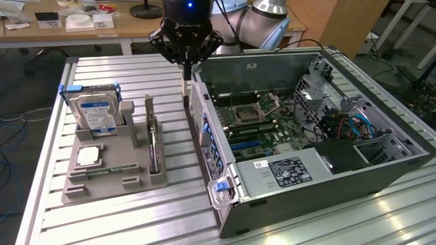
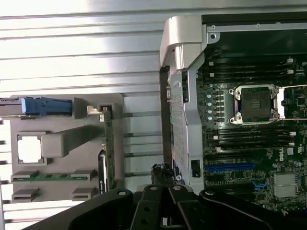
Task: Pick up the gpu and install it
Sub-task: 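Reach for the gpu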
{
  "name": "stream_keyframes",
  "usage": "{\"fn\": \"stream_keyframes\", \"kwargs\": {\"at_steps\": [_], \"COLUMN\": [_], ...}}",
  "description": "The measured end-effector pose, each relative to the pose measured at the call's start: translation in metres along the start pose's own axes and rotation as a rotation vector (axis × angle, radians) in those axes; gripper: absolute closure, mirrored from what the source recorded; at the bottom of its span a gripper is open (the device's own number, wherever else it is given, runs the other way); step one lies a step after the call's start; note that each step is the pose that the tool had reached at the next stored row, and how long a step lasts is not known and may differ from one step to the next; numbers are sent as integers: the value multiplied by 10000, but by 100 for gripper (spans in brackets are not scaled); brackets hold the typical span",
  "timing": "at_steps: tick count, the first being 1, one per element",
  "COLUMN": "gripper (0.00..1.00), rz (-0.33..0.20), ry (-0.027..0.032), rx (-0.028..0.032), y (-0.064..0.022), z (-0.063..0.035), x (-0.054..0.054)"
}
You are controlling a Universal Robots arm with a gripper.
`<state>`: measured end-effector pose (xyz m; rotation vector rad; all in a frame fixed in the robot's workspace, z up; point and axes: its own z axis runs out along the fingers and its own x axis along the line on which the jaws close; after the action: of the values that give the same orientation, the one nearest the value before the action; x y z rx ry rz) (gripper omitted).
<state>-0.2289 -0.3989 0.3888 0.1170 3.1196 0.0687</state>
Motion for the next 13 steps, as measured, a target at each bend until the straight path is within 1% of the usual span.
{"fn": "stream_keyframes", "kwargs": {"at_steps": [13], "gripper": [90], "rz": [1], "ry": [30], "rx": [2], "y": [-10], "z": [9], "x": [122]}}
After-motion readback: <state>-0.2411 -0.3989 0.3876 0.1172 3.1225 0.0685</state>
